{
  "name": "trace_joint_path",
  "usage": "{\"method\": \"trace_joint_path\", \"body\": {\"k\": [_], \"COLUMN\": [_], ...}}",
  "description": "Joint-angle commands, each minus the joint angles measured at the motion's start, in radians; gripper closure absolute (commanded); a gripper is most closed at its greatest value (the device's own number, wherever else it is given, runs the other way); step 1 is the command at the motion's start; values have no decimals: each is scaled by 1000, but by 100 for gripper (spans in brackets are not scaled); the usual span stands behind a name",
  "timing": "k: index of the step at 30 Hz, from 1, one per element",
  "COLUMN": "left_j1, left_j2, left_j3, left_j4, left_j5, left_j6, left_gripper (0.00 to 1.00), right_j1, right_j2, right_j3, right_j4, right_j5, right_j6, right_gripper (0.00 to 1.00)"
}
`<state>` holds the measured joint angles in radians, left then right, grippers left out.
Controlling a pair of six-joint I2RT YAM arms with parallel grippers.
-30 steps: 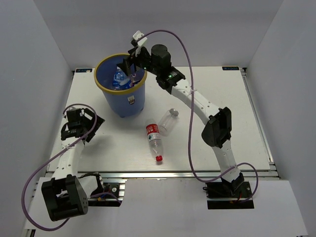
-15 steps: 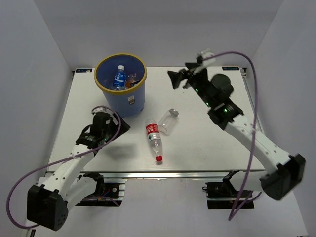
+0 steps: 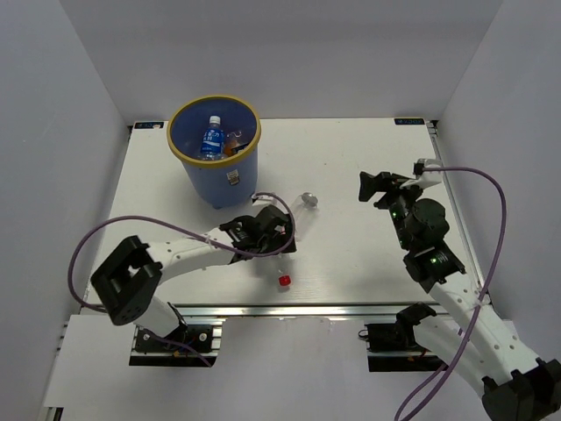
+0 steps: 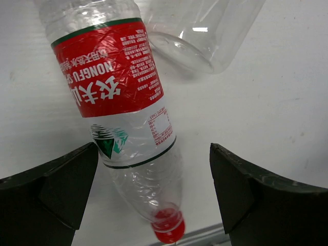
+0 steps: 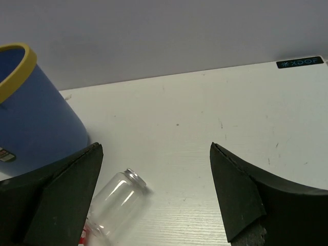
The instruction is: Put the plastic bottles in the bin
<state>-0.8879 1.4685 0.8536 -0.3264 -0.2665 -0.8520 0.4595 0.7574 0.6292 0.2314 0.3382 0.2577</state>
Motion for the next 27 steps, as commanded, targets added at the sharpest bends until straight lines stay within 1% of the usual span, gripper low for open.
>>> {"method": "trace_joint_path", "body": {"k": [1,3,6,10,11,12,13,14,16,17,18,21,22,23,25,26,27], "left_j1": [-17,-17,-16,-17,-16,-16,-16,-16,-17,-19,-20,-34,-46,-51,-59,-57,-57], "left_j2": [73,142,199,237,240,242,237,233,205,190,170,75,49,-6,-52,-86,-97], "left_j3": [84,128,159,179,183,186,188,190,203,209,213,235,255,269,320,343,370], "left_j4": [9,-13,-46,-92,-95,-94,-95,-94,-106,-109,-111,-105,-97,-89,-65,-60,-54], "left_j5": [-77,-85,-83,-129,-131,-132,-131,-131,-128,-125,-126,-122,-119,-116,-106,-129,-167], "left_j6": [11,2,-8,-42,-47,-44,-44,-35,-4,14,31,123,189,221,305,327,343], "left_gripper": [2,2,2,3,8,17,17,29,42,54,59,64,64,64,64,64,61], "right_j1": [-13,-19,-27,-38,-41,-44,-44,-45,-47,-48,-48,-51,-53,-59,-68,-70,-71], "right_j2": [-46,-65,-70,-56,-52,-46,-44,-43,-43,-44,-49,-49,-46,-38,-7,2,20], "right_j3": [-9,-25,-34,-37,-39,-39,-37,-37,-37,-37,-37,-48,-51,-49,-37,-26,-22], "right_j4": [2,0,-3,-3,-1,0,0,0,2,2,3,19,22,22,8,5,5], "right_j5": [56,61,70,55,50,41,38,30,27,24,22,15,13,15,-1,-16,-30], "right_j6": [29,26,21,20,20,20,20,21,20,20,20,9,6,8,11,11,9], "right_gripper": [11,11,11,11,11,11,11,11,11,11,11,11,11,11,11,11,11]}}
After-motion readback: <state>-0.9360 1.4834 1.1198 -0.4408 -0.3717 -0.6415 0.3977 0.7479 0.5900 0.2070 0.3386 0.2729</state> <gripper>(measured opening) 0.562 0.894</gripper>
